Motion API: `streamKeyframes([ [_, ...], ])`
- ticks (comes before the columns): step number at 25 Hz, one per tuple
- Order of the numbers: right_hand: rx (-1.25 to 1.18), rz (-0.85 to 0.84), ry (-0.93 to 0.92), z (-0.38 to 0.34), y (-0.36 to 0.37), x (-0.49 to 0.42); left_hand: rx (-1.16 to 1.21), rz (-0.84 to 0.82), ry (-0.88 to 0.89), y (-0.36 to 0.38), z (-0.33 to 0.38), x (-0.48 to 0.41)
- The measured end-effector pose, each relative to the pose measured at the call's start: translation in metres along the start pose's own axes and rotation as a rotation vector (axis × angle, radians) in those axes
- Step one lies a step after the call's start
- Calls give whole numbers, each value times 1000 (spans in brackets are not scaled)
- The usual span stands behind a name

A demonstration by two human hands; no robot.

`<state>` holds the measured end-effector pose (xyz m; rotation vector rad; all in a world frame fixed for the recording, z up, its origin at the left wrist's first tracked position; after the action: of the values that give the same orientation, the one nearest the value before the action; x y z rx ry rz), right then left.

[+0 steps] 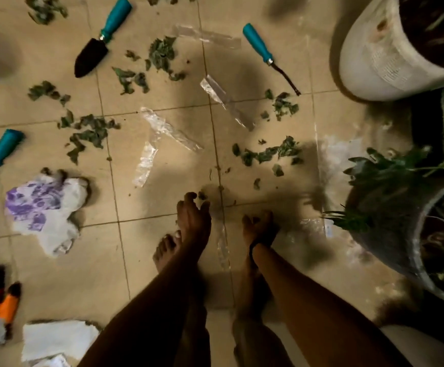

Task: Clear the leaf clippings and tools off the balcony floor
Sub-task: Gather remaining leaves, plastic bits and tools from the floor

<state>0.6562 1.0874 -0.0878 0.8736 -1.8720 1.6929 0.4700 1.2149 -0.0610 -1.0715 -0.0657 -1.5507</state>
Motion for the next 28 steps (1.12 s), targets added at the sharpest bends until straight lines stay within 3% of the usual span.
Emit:
streamKeyframes([
  [2, 35, 122, -50, -8, 5, -15, -42, -41, 63, 12, -1, -22],
  [5, 75, 171, -173, -27, 14, -15, -87, -79, 185, 18, 9, -37],
  [9, -22, 281, -198, -49, -10, -24, -130, -153, 215, 26, 8, -39],
  [13, 58, 250, -321, -76, -20, -49, -201, -98, 195, 26, 15, -48],
  [16, 144, 260, -534, -94, -20, -48, -174, -105, 356, 37, 49, -45],
  [21, 134, 411, -517, -97, -57, -72, -269, -254, 562, 85, 102, -49],
  [25, 363, 380, -715, -104, -52, -89, -398, -352, 639, 118, 115, -53],
  [28, 190, 365, -644, -101, -67, -98, -564, -345, 701, 123, 119, -58],
])
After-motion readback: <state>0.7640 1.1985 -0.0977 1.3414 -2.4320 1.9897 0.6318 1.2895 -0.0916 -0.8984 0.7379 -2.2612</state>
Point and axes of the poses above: each hand's wrist, its own x-axis away from the middle knuckle, its own y-axis out of the palm, z = x × y, the point moved 8 cm from there along -x, towards the middle knuckle, and after that the axes turned 14 degrees about x, right-handed, at the moved point
